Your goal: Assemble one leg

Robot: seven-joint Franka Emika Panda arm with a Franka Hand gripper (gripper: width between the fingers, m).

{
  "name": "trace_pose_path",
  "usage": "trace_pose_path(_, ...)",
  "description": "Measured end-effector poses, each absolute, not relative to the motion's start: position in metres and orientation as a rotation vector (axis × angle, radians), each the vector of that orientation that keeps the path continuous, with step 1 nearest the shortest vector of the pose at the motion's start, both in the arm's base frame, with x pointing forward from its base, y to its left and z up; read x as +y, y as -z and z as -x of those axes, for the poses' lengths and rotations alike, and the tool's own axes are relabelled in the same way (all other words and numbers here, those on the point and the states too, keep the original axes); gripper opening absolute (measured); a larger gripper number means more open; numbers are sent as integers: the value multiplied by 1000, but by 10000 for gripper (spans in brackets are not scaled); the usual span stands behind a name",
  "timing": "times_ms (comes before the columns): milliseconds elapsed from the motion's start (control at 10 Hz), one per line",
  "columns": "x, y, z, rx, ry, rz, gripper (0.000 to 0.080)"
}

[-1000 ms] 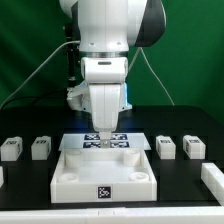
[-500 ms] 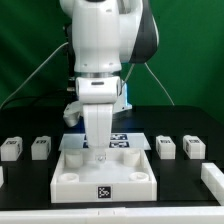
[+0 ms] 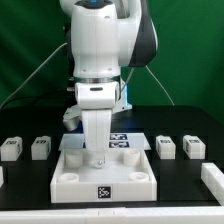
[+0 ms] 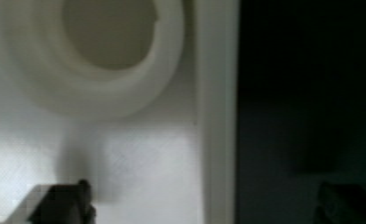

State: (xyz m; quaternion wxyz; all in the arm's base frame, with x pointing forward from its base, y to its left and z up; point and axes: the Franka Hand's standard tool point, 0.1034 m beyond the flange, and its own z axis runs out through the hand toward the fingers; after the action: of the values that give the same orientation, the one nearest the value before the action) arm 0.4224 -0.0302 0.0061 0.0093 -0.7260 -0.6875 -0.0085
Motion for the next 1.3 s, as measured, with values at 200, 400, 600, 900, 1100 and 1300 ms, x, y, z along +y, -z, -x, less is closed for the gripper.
trace_pose_path(200, -30, -6, -422, -2147, 26, 2268, 339)
trace_pose_path(400, -30, -6, -422, -2146, 26, 2268, 76)
trace_pose_path(600, -30, -6, -422, -2146, 26, 2268, 55)
trace_pose_path(900, -30, -6, -422, -2146, 26, 2268, 55)
trace_pose_path(1100, -30, -6, -422, -2146, 26, 2268, 55)
trace_pose_path(1300, -27, -6, -424, -2138, 29, 2275, 55)
